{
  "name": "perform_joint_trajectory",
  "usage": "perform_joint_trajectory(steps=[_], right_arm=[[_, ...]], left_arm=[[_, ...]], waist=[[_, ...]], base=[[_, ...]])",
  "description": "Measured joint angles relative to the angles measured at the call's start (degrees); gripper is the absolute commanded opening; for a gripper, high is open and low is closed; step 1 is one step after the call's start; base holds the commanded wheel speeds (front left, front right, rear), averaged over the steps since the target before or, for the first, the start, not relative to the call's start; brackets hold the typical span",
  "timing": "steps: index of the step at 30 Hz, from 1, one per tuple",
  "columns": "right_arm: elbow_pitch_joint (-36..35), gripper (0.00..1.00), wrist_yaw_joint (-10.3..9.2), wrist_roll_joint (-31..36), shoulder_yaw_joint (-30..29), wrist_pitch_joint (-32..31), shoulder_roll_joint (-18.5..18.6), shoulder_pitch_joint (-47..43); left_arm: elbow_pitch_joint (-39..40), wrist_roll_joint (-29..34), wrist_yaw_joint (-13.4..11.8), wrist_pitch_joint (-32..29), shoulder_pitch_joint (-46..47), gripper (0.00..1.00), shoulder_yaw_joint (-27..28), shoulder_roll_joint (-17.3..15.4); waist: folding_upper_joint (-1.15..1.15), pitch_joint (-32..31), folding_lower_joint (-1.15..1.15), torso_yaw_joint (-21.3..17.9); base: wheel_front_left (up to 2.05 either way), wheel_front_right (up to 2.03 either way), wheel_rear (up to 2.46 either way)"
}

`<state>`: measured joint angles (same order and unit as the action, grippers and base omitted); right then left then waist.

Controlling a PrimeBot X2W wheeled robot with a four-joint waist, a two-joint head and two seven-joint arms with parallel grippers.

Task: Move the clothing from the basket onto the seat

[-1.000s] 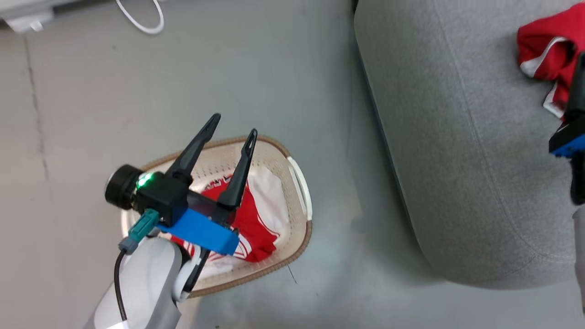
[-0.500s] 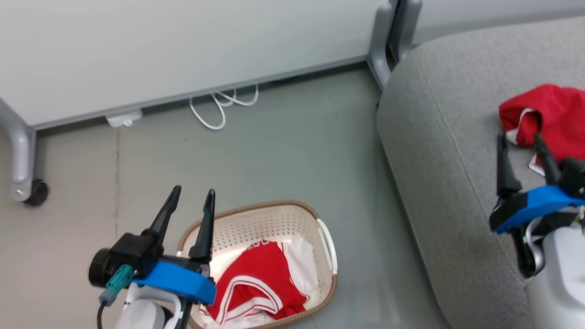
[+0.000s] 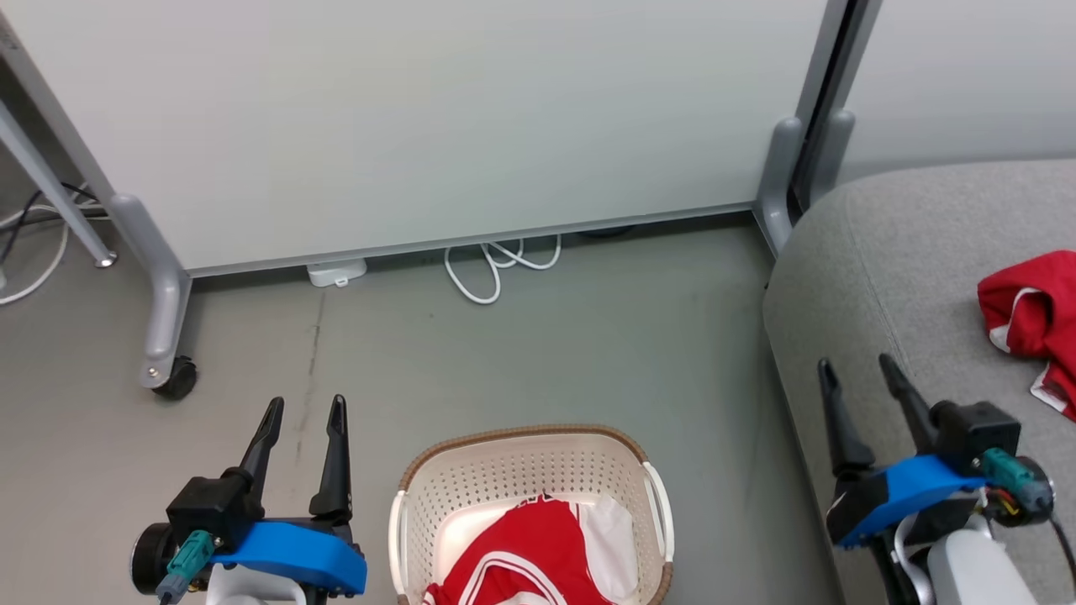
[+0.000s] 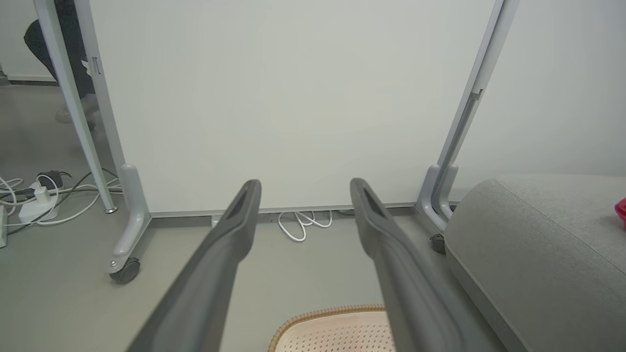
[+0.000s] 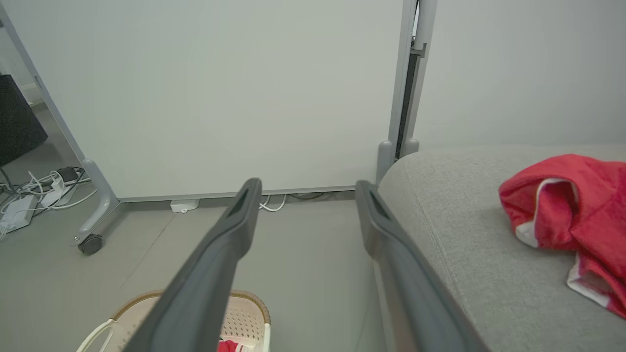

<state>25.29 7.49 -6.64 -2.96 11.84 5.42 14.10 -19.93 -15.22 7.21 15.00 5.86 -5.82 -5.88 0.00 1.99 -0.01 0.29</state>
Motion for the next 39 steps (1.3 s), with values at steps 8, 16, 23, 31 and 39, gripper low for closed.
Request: perform_joint_trajectory(steps=[8,16,23,31,39], right_arm=[[-3.6,1.00,0.00,-1.0,3.2,-1.6,-1.8,-4.4],[-5.7,1.00,0.00,-1.4,3.8,-2.5,-2.3,-5.6],[-6.5,1.00,0.00,-1.5,3.7,-3.0,-2.4,-5.9],[-7.2,1.00,0.00,-3.1,4.8,-3.3,-2.4,-6.0],[-9.7,1.00,0.00,-3.1,6.3,-3.2,-2.5,-2.7]], left_arm=[[-1.3,1.1,0.2,0.0,-1.1,1.00,1.9,0.3],[-1.4,1.6,0.2,0.0,-1.7,1.00,2.7,0.4],[-1.7,1.6,0.2,0.0,-1.7,1.00,2.0,0.6],[-1.8,1.6,0.2,0.0,-1.2,1.00,1.2,0.6],[-1.8,1.3,0.2,0.0,1.7,1.00,-0.3,0.2]], waist=[[0.00,-1.6,0.00,1.7],[0.00,-1.5,0.01,1.6],[0.00,-1.0,0.02,1.3],[0.00,0.1,0.02,0.7],[0.00,5.0,0.02,-0.6]], base=[[0.00,0.00,0.00],[0.00,0.00,0.00],[0.00,0.00,0.00],[0.00,0.00,0.00],[0.00,0.00,0.00]])
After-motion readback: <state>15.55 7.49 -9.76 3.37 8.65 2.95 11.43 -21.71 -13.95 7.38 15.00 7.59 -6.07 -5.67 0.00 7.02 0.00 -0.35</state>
